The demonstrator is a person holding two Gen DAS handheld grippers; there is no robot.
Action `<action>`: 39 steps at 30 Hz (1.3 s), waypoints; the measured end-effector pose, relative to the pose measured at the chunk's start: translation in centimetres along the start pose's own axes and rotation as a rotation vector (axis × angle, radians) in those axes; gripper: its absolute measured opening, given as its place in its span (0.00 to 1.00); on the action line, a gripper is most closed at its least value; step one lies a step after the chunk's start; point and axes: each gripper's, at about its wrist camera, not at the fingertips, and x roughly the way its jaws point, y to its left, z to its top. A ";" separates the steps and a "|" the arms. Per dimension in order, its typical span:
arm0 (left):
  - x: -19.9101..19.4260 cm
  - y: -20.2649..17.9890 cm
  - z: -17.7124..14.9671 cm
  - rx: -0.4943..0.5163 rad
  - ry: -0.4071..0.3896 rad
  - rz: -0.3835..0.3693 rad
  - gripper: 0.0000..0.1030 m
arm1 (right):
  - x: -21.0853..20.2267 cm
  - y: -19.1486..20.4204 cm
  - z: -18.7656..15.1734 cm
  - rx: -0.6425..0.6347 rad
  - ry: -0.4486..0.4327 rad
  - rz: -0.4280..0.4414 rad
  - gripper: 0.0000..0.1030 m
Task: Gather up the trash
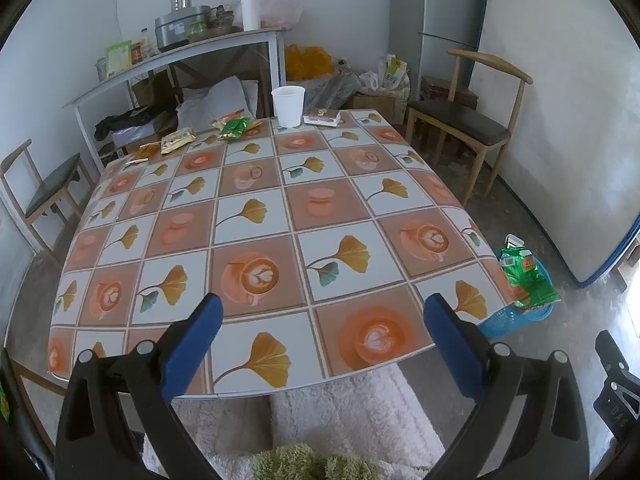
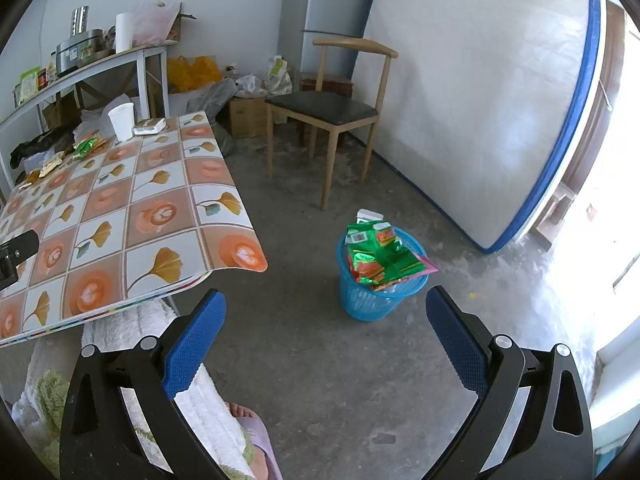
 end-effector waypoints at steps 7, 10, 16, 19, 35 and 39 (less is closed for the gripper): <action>-0.1 0.0 0.0 -0.002 -0.003 0.001 0.96 | 0.0 0.0 0.0 -0.003 -0.006 -0.002 0.93; 0.0 0.1 -0.1 -0.002 -0.005 0.002 0.96 | -0.1 0.0 0.1 -0.001 -0.009 0.000 0.93; -0.1 0.2 -0.1 -0.003 -0.003 0.002 0.96 | -0.2 0.1 0.1 -0.001 -0.014 0.000 0.93; 0.0 0.1 -0.1 -0.001 -0.005 0.001 0.96 | -0.2 0.1 0.1 -0.001 -0.016 0.000 0.93; 0.0 0.2 0.0 -0.001 -0.003 0.001 0.96 | -0.2 0.0 0.1 -0.001 -0.015 0.000 0.93; 0.0 0.2 0.0 -0.002 -0.003 0.002 0.96 | -0.3 0.1 0.0 0.000 -0.015 -0.001 0.93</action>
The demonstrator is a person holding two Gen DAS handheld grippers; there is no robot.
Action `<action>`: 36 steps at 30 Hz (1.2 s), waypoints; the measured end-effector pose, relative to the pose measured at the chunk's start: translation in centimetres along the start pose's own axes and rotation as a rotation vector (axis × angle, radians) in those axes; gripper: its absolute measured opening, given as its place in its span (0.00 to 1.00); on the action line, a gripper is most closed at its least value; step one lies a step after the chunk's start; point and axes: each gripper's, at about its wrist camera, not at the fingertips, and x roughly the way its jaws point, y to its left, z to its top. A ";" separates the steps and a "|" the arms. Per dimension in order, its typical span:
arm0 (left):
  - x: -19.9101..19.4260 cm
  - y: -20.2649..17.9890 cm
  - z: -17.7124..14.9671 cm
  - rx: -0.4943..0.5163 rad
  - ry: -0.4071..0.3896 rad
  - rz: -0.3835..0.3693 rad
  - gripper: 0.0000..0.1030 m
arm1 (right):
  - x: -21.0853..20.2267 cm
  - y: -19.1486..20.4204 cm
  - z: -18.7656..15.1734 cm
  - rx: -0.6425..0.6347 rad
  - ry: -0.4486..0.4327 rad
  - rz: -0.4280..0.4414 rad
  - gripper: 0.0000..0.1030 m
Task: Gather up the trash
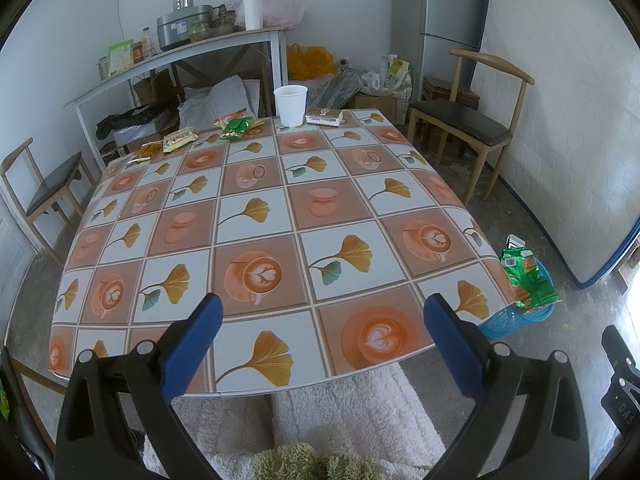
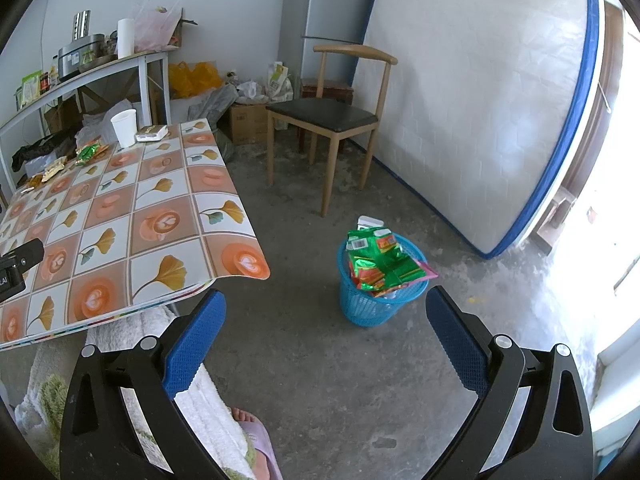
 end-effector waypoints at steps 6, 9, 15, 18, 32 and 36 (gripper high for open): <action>0.0 0.2 -0.1 -0.004 -0.004 0.004 0.96 | -0.1 0.1 0.0 0.003 -0.002 0.000 0.93; 0.0 0.2 -0.1 -0.004 -0.004 0.002 0.96 | -0.1 0.0 0.2 0.001 -0.003 0.000 0.93; -0.1 0.2 -0.1 -0.004 -0.004 0.003 0.96 | -0.1 0.1 0.5 0.000 -0.004 0.000 0.93; -0.1 0.2 -0.1 -0.005 -0.005 0.003 0.96 | -0.2 0.2 0.6 -0.001 -0.004 0.001 0.93; -0.1 0.4 -0.1 -0.007 -0.006 0.004 0.96 | -0.3 0.4 0.7 0.000 -0.006 -0.002 0.93; 0.0 0.4 -0.1 -0.006 -0.004 0.003 0.96 | -0.3 0.6 1.0 -0.001 -0.008 -0.001 0.93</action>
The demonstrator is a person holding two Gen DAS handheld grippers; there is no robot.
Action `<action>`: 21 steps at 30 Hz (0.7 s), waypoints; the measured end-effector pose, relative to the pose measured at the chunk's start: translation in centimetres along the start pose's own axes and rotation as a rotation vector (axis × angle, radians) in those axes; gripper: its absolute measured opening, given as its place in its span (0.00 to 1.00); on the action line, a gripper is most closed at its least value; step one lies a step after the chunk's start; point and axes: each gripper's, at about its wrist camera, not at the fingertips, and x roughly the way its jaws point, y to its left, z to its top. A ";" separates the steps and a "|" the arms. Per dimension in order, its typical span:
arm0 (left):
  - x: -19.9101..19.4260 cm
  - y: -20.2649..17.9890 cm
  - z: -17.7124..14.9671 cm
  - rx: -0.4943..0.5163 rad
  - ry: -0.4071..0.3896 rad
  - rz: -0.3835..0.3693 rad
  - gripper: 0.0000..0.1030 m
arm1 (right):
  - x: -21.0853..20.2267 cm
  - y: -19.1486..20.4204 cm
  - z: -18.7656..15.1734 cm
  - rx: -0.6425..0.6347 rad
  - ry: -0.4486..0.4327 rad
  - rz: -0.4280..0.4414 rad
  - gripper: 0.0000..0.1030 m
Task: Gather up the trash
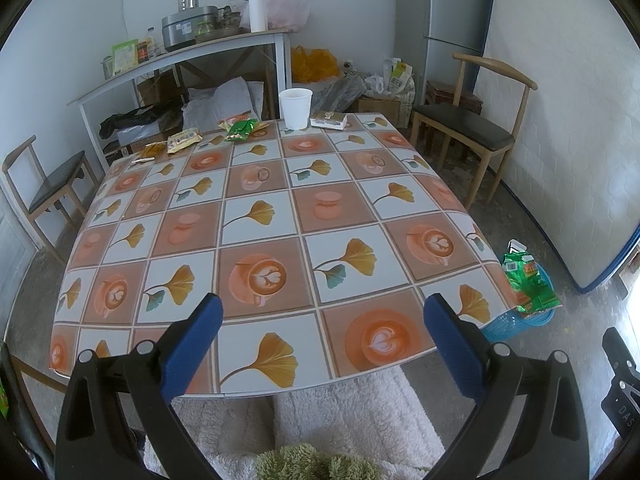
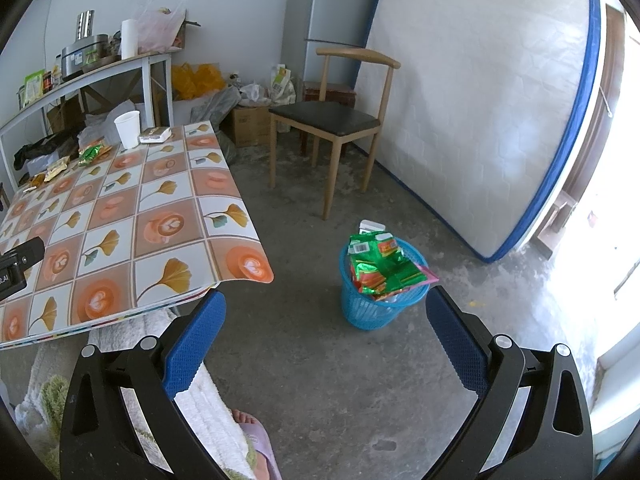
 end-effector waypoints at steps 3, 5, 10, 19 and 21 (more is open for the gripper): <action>0.0 0.0 0.0 0.000 0.000 0.000 0.96 | 0.0 0.0 0.0 0.000 0.001 -0.002 0.93; 0.0 0.1 0.0 0.000 0.000 -0.001 0.96 | -0.1 0.0 -0.2 0.002 0.001 -0.002 0.93; 0.0 0.1 0.0 0.000 0.001 -0.001 0.96 | -0.1 0.1 -0.2 0.001 0.001 -0.001 0.93; 0.0 0.0 0.0 0.001 -0.001 -0.001 0.96 | -0.1 0.1 -0.2 0.004 0.000 -0.003 0.93; 0.0 0.1 0.0 0.000 -0.001 -0.001 0.96 | -0.1 0.2 -0.2 0.003 -0.001 -0.003 0.93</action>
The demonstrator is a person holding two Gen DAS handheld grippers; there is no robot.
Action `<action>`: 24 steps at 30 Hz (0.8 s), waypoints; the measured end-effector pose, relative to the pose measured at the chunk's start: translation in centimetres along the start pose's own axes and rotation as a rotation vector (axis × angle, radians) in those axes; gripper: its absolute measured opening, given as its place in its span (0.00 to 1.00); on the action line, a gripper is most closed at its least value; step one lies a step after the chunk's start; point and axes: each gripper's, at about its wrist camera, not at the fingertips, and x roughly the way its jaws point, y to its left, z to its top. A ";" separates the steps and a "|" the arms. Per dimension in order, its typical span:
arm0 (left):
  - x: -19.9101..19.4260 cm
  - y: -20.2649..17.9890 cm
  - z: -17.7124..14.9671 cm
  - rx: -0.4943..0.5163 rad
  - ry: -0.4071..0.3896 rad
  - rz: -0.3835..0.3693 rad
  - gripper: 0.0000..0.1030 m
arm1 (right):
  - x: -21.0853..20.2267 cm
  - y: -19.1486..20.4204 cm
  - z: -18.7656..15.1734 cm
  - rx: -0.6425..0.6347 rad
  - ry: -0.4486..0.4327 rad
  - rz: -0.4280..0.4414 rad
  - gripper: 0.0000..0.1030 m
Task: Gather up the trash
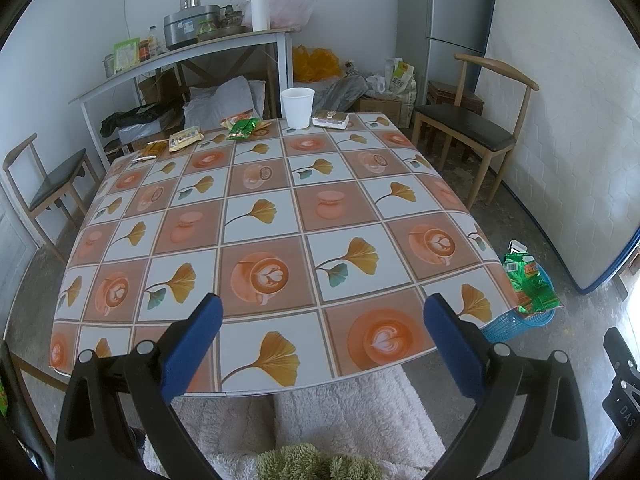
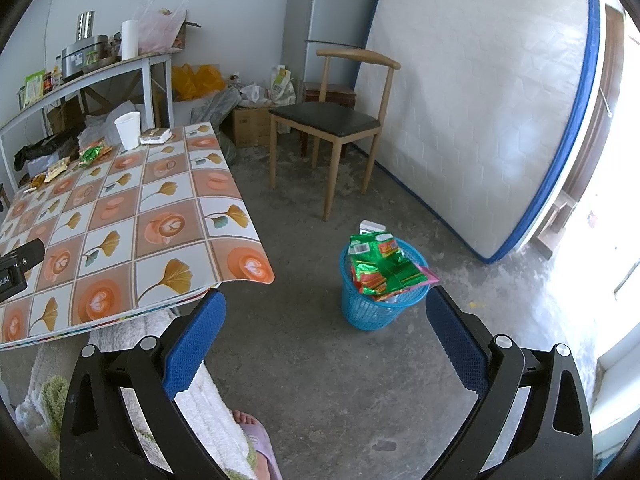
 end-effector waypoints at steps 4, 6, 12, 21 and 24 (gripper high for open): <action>0.0 0.0 0.0 0.001 0.000 0.000 0.96 | 0.0 0.0 -0.1 0.000 0.001 0.001 0.93; 0.0 0.0 0.0 0.000 0.000 0.000 0.96 | 0.0 0.0 -0.1 0.000 0.000 0.000 0.93; 0.0 0.0 0.0 0.001 0.000 -0.001 0.96 | 0.0 0.1 -0.1 0.001 0.001 -0.001 0.93; 0.0 0.1 0.0 0.000 0.001 -0.002 0.96 | -0.2 0.3 -0.2 0.001 -0.002 -0.002 0.93; 0.0 0.1 0.0 0.001 0.000 -0.002 0.96 | -0.2 0.3 -0.2 0.002 -0.001 -0.001 0.93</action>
